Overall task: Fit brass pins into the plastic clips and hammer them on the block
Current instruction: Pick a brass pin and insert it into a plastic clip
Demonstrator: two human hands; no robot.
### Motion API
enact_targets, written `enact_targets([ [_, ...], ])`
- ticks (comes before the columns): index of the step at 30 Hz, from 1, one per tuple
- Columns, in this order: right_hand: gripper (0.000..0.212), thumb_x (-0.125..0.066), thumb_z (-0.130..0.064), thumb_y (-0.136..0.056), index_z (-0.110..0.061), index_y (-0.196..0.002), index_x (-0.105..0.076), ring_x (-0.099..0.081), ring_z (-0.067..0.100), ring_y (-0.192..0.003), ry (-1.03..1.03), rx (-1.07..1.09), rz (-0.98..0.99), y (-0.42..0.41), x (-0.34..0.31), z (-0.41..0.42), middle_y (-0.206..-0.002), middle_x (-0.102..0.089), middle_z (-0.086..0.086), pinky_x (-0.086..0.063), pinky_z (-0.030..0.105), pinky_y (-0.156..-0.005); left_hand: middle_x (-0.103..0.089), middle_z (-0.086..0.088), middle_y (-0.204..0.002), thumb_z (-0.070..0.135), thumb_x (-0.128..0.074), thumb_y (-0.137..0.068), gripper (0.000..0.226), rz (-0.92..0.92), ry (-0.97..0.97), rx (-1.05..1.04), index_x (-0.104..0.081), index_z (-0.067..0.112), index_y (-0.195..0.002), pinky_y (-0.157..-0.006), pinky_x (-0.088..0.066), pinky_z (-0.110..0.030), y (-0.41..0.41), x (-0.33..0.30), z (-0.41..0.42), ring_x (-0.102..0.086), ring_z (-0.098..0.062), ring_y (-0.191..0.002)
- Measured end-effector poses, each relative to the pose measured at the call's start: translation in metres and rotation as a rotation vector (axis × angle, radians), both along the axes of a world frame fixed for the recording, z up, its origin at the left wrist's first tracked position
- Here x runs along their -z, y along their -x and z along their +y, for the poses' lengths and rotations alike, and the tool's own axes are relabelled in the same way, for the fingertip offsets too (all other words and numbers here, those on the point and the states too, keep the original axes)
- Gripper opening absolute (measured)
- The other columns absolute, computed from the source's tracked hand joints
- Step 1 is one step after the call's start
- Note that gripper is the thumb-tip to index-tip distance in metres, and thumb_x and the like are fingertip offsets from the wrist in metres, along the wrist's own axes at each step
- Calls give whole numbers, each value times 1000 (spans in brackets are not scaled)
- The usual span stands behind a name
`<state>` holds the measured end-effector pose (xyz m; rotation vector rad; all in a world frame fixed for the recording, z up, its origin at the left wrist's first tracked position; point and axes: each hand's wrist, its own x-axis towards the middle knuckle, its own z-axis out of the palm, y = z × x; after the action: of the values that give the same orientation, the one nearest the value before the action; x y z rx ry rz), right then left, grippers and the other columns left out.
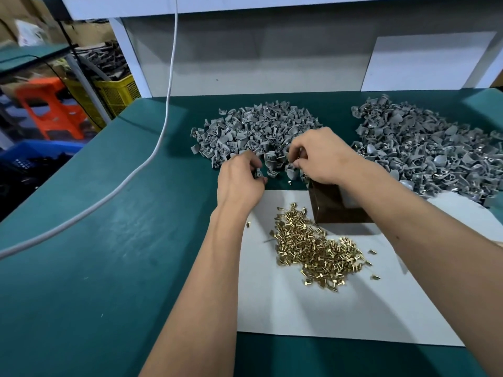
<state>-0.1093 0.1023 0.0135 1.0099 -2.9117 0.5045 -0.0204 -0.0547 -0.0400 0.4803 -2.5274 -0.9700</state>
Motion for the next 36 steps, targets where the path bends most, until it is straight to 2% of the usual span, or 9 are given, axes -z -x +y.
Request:
enact_targets([
  [4, 20, -80, -31, -86, -26, -104, -72, -64, 24, -86, -112, -26, 4, -1, 5, -6, -90, -65, 1, -47, 30, -75, -66, 2, -103, 8, -73, -77, 27, 65, 47, 1, -69, 27, -95, -85, -44, -33, 0, -2, 6, -54, -27, -107],
  [7, 19, -79, -20, -86, -21, -104, -72, -64, 31, -89, -137, -3, 26, -2, 6, -11, -94, -65, 8, -55, 37, -78, -65, 4, -106, 19, -77, -78, 21, 61, 126, 73, -67, 35, -87, -85, -27, -23, 4, -4, 12, -49, -25, -108],
  [12, 7, -76, -15, -89, -19, -94, -79, -68, 28, -90, -2, 61, 12, 2, 7, -8, -98, -73, 8, -58, 40, -88, -66, 3, -110, 22, -79, -82, 15, 91, 182, 80, -72, 29, -92, -94, -33, -27, 8, 1, 22, -50, -25, -109],
  [14, 5, -78, -18, -88, -21, -91, -80, -67, 14, -83, 194, 92, -9, 2, 6, -5, -88, -72, -2, -57, 32, -87, -70, 6, -104, 18, -77, -87, 14, 211, -78, 50, -75, 23, -101, -96, -48, -33, 9, -2, 23, -60, -20, -105],
  [17, 9, -82, -18, -84, -26, -87, -80, -64, -4, -72, 411, 48, -66, -5, 1, -5, -73, -68, -17, -56, 24, -81, -78, -2, -95, 15, -72, -95, 7, 305, -689, 78, -76, 19, -100, -92, -61, -41, 8, -11, 25, -73, -18, -93],
  [22, 20, -74, 1, -85, -18, -90, -77, -74, 14, -67, 444, -24, -213, -16, -3, -11, -77, -76, 2, -64, 37, -76, -78, -11, -84, 0, -76, -88, 10, 302, -1122, 42, -78, 9, -86, -76, -62, -29, 3, -11, 25, -76, -20, -81],
  [24, 15, -75, -6, -87, -18, -96, -75, -74, 17, -76, 408, 3, -176, -15, 0, -12, -86, -76, 2, -63, 37, -81, -78, -10, -81, -3, -78, -85, 13, 314, -1085, -9, -79, 10, -83, -74, -62, -28, 3, -11, 21, -76, -19, -79],
  [29, 15, -77, -22, -86, -16, -99, -74, -68, 32, -91, -163, 50, 20, -18, 4, -13, -100, -72, 10, -59, 43, -84, -80, -3, -89, 2, -84, -79, 27, 336, -745, -164, -74, 21, -94, -82, -64, -41, 5, -5, 13, -77, -17, -88],
  [36, 16, -74, -4, -85, -13, -98, -72, -67, 33, -83, -217, 72, 17, -22, 6, -21, -91, -67, 10, -61, 43, -80, -76, 8, -89, 15, -89, -75, 25, 349, -675, -270, -73, 30, -88, -88, -59, -31, 10, -3, 10, -73, -6, -88],
])
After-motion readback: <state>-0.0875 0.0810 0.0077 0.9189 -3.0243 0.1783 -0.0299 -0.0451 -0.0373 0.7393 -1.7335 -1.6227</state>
